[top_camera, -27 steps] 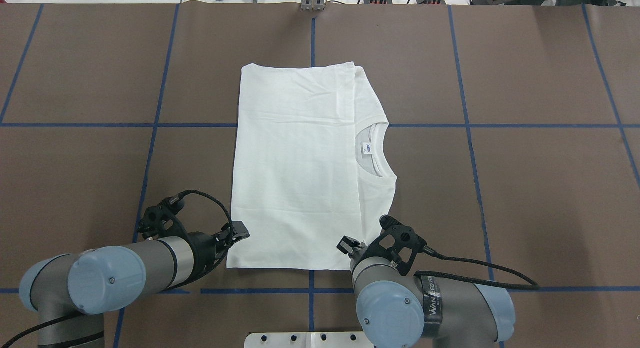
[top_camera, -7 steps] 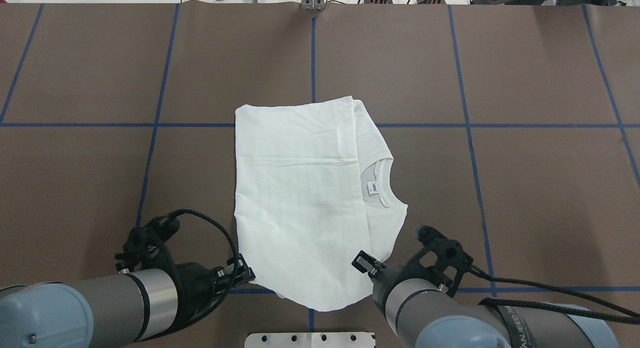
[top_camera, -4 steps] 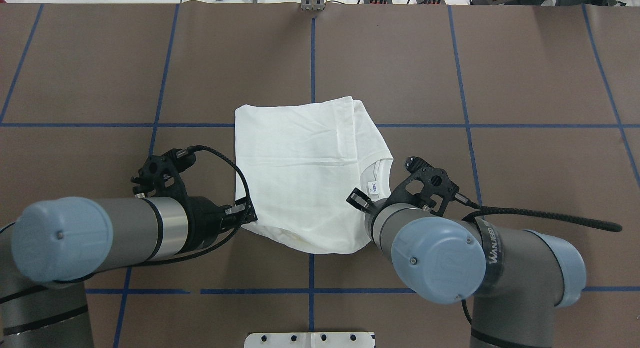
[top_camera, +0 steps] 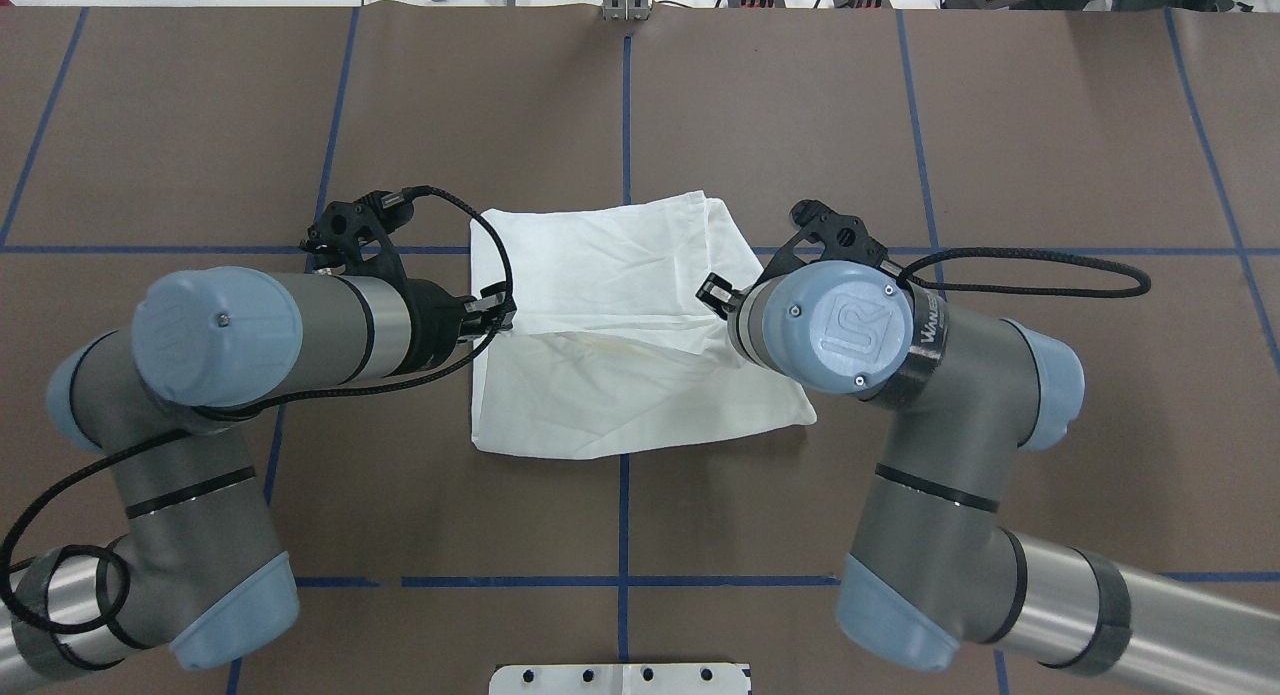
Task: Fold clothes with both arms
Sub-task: 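Lift the near edge with both grippers and fold it toward the collar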
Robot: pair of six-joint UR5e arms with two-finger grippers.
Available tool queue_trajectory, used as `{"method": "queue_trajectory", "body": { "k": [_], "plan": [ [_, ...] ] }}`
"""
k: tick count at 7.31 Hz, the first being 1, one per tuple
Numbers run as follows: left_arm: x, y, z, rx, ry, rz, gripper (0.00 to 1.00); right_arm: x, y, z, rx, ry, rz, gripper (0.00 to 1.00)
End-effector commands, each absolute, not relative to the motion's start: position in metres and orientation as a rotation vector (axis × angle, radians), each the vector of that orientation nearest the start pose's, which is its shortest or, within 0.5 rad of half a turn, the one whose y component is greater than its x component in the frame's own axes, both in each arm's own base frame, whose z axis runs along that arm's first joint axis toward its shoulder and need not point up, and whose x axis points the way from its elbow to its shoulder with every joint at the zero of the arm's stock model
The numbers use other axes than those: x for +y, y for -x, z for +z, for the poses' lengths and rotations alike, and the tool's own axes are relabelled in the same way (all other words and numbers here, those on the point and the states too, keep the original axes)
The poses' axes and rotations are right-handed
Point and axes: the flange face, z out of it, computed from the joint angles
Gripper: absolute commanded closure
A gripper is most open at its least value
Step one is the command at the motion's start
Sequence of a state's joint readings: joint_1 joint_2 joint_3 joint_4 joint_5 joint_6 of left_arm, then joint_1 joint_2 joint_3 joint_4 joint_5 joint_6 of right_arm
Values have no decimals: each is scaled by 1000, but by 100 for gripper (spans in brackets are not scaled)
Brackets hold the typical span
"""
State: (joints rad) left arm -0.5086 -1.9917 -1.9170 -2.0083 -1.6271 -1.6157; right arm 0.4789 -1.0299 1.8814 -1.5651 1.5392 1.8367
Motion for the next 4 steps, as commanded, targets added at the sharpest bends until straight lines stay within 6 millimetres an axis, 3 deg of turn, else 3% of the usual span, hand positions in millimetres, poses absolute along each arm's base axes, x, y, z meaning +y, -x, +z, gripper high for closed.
{"method": "queue_trajectory", "body": {
  "k": [1,3,4],
  "plan": [
    [-435,-469,247,1173,-252,-486,100,-468,507,226,-827,-117,702,100],
    [-471,-467,274,1162,-312,-485,100,-513,524,229,-819,-114,702,100],
    [-476,-466,278,1151,-317,-489,100,-530,527,239,-840,-123,690,100]
  ]
}}
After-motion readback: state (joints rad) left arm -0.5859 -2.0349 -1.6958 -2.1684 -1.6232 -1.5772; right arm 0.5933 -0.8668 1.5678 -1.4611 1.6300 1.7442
